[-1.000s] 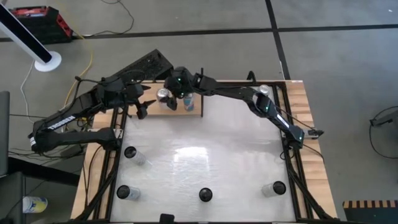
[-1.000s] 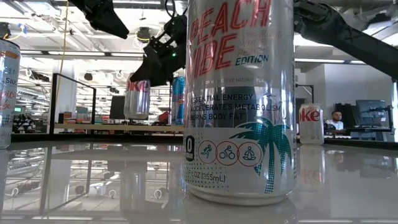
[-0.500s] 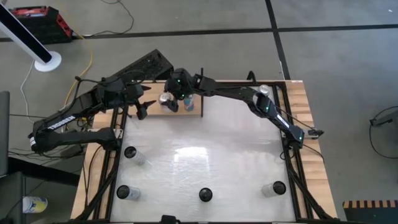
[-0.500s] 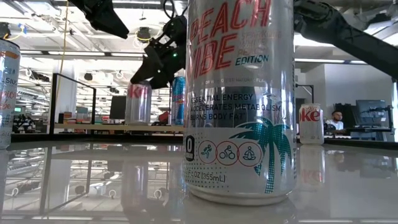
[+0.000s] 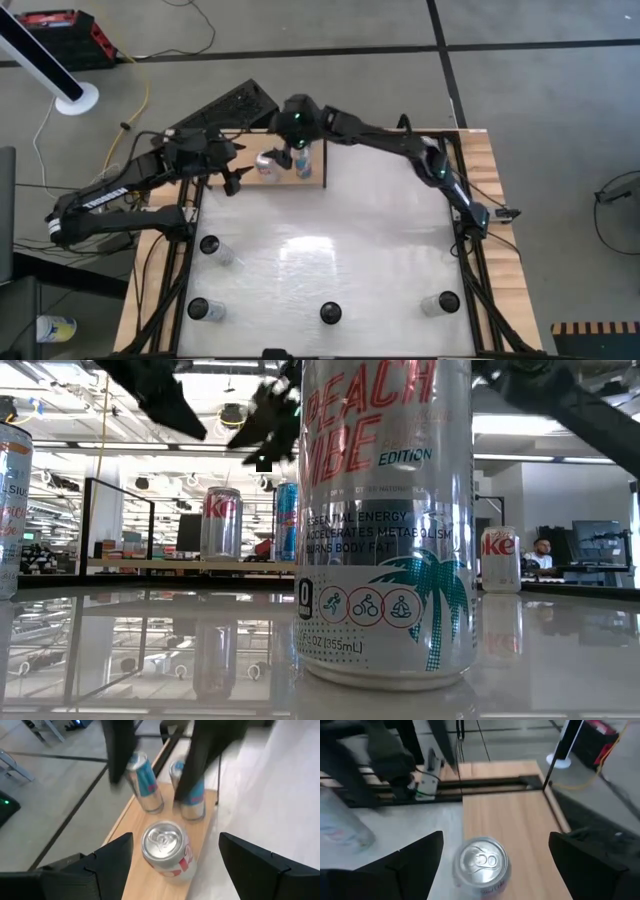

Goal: Place canned beverage on shelf
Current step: Put the left silver soda can on the shelf

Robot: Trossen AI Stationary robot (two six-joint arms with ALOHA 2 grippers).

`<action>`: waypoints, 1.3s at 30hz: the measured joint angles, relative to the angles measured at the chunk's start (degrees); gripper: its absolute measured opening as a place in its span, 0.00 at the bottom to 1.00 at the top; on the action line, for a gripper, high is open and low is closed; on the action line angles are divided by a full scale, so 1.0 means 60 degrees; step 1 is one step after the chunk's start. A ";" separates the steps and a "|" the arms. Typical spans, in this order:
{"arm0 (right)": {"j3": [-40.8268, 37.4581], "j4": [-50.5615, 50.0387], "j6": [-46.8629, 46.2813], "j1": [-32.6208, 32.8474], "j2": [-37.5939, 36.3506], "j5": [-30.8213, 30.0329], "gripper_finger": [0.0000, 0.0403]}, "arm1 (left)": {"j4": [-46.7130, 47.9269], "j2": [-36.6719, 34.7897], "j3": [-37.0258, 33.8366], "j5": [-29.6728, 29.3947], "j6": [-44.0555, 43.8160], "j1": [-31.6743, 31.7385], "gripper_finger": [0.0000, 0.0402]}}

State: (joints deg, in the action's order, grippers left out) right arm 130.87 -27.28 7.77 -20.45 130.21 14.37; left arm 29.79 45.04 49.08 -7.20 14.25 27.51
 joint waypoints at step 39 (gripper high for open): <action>-1.1635 -0.0047 -0.1292 0.1889 -1.2868 -0.5715 0.96 | -0.0302 0.3883 -0.0065 0.0973 0.0931 0.0315 0.00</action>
State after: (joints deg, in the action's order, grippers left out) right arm 61.06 -27.56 0.02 -9.11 53.01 -19.92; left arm 27.98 68.33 48.70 -1.37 19.84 29.40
